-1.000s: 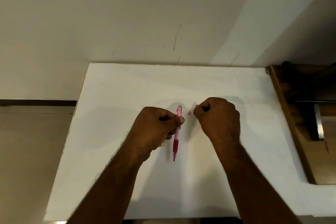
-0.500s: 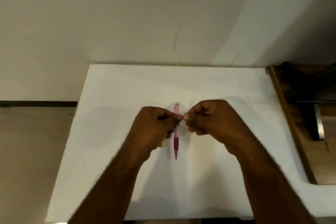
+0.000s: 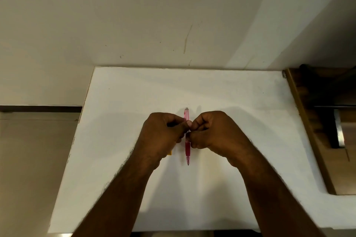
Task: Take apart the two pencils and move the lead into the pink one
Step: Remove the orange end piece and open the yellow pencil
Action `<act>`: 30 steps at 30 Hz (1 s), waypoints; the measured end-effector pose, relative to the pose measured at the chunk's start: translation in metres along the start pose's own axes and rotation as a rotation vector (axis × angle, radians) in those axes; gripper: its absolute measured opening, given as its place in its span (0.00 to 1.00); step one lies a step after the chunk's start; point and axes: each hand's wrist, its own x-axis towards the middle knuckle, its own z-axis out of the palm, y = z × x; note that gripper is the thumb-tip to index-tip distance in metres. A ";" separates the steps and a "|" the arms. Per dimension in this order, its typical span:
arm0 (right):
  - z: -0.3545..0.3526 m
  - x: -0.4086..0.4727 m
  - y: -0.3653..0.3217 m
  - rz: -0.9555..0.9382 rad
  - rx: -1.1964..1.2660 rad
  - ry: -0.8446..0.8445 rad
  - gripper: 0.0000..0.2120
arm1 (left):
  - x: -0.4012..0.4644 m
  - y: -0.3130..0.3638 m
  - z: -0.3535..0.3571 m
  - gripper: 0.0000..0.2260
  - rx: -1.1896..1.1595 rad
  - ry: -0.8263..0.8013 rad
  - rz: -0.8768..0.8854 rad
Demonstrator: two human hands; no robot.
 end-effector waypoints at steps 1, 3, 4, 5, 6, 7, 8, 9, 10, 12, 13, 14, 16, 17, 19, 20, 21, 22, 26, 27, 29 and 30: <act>0.000 0.001 0.001 0.005 -0.021 0.015 0.07 | 0.000 0.000 -0.001 0.06 0.020 0.024 0.016; 0.001 0.002 0.002 0.013 -0.099 0.060 0.07 | 0.002 -0.001 -0.005 0.05 0.095 0.107 0.059; 0.001 0.003 0.003 0.015 -0.137 0.082 0.07 | 0.003 -0.001 -0.009 0.05 0.147 0.157 0.077; 0.002 0.003 0.003 0.018 -0.163 0.101 0.07 | 0.004 -0.002 -0.012 0.06 0.210 0.208 0.090; 0.003 0.003 0.004 0.020 -0.183 0.115 0.07 | 0.005 -0.003 -0.016 0.08 0.281 0.255 0.101; 0.003 0.003 0.004 0.023 -0.204 0.126 0.07 | 0.006 -0.003 -0.019 0.09 0.353 0.291 0.105; 0.004 0.003 0.004 0.025 -0.230 0.132 0.07 | 0.006 -0.004 -0.021 0.11 0.414 0.313 0.103; 0.005 0.004 0.004 0.027 -0.258 0.137 0.06 | 0.006 -0.005 -0.021 0.12 0.462 0.320 0.094; 0.006 0.004 0.005 0.030 -0.285 0.140 0.06 | 0.006 -0.005 -0.021 0.13 0.502 0.319 0.083; 0.008 0.005 0.005 0.036 -0.321 0.146 0.06 | 0.006 -0.007 -0.020 0.16 0.565 0.303 0.051; 0.008 0.006 0.005 0.038 -0.329 0.149 0.06 | 0.006 -0.008 -0.019 0.16 0.584 0.293 0.031; 0.009 0.006 0.005 0.040 -0.335 0.152 0.06 | 0.006 -0.009 -0.018 0.17 0.600 0.281 0.012; 0.010 0.007 0.005 0.040 -0.351 0.152 0.06 | 0.006 -0.011 -0.016 0.18 0.639 0.258 -0.009; 0.010 0.007 0.005 0.040 -0.356 0.153 0.05 | 0.006 -0.012 -0.016 0.18 0.658 0.249 -0.014; 0.008 0.008 0.006 0.035 -0.356 0.161 0.05 | 0.007 -0.013 -0.016 0.17 0.681 0.236 -0.024; 0.007 0.008 0.007 0.031 -0.355 0.171 0.05 | 0.008 -0.013 -0.016 0.16 0.684 0.228 -0.028; 0.006 0.008 0.007 0.026 -0.348 0.189 0.07 | 0.008 -0.013 -0.016 0.15 0.685 0.217 -0.030; 0.004 0.008 0.007 0.019 -0.330 0.215 0.08 | 0.009 -0.013 -0.016 0.13 0.689 0.205 -0.029; 0.000 0.009 0.005 -0.033 -0.138 0.305 0.10 | 0.007 -0.009 -0.016 0.10 0.706 0.194 0.023; 0.001 0.009 0.003 -0.049 -0.070 0.308 0.09 | 0.007 -0.008 -0.016 0.10 0.704 0.203 0.053; 0.004 0.009 0.001 -0.074 0.047 0.301 0.07 | 0.005 -0.004 -0.015 0.10 0.690 0.230 0.127; 0.006 0.009 -0.001 -0.081 0.095 0.294 0.07 | 0.005 -0.001 -0.014 0.10 0.673 0.246 0.164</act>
